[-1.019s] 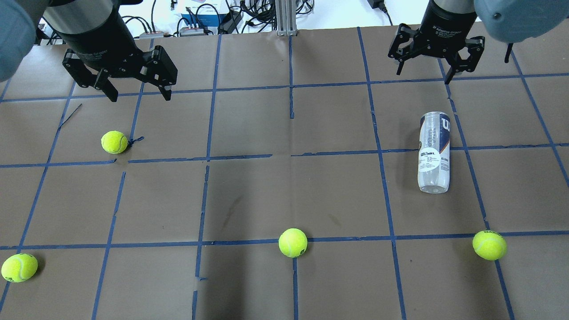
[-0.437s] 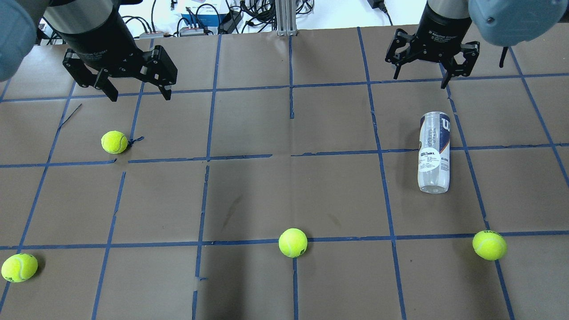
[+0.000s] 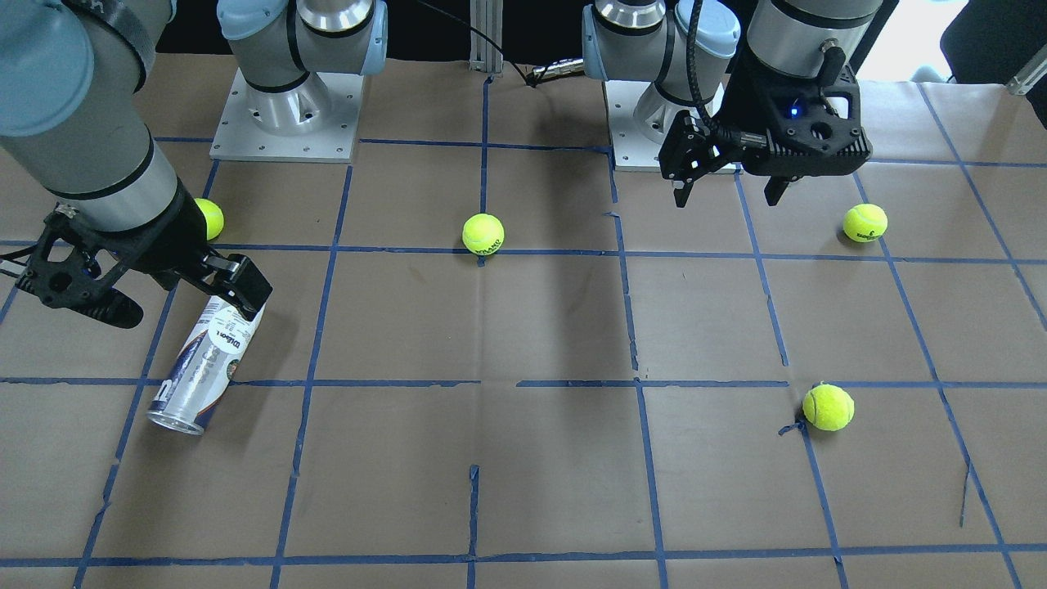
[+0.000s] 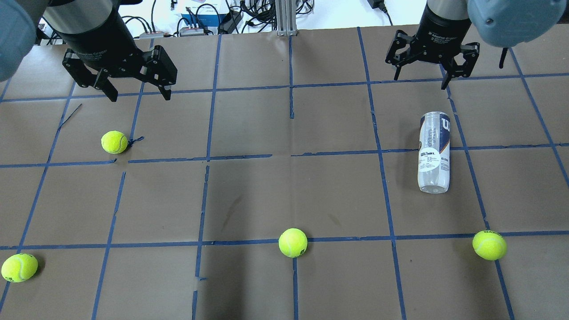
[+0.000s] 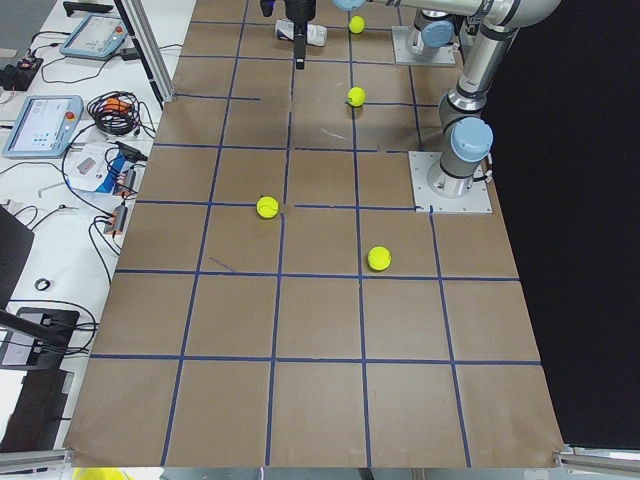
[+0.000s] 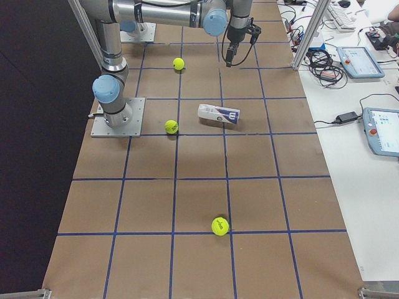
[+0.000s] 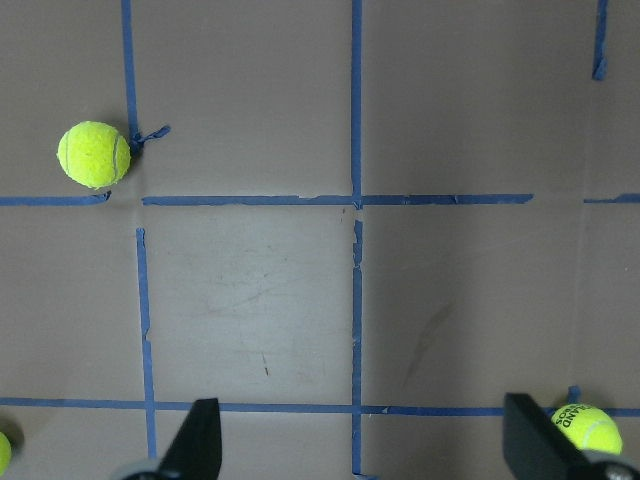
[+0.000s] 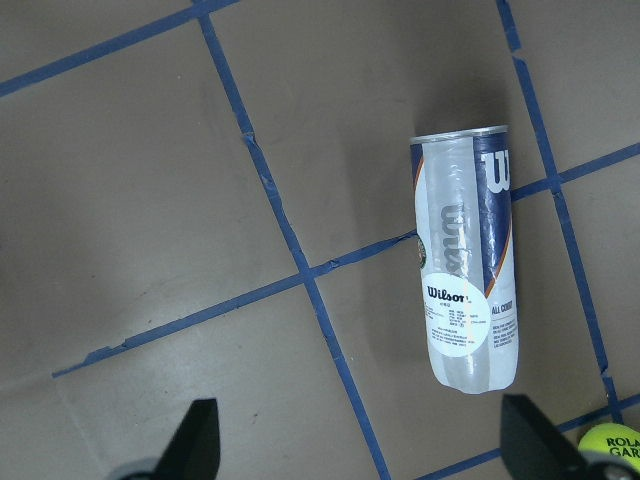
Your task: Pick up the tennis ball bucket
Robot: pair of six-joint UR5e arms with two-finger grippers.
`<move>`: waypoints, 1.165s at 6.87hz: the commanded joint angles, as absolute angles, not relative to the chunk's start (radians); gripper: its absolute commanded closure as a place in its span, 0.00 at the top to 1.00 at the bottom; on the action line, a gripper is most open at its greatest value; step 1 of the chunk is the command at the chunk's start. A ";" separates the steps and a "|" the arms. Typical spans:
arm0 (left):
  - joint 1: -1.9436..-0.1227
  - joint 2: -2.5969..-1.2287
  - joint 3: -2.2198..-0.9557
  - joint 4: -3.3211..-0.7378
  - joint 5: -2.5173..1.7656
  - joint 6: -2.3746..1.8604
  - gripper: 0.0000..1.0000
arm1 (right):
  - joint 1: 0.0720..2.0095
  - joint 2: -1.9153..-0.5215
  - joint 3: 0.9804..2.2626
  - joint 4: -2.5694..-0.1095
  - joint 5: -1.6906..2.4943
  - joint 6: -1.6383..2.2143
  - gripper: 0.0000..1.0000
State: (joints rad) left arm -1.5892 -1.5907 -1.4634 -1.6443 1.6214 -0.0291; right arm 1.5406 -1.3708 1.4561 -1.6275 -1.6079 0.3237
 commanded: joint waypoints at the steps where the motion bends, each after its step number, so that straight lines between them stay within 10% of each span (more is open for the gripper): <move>1: -1.589 -1.591 -1.463 -1.643 1.621 -0.029 1.00 | 1.536 -1.370 1.459 -1.609 -1.617 0.316 1.00; 8: -1.589 -1.591 -1.463 -1.644 1.621 -0.031 1.00 | 1.353 -1.274 1.863 -2.163 -1.606 0.127 1.00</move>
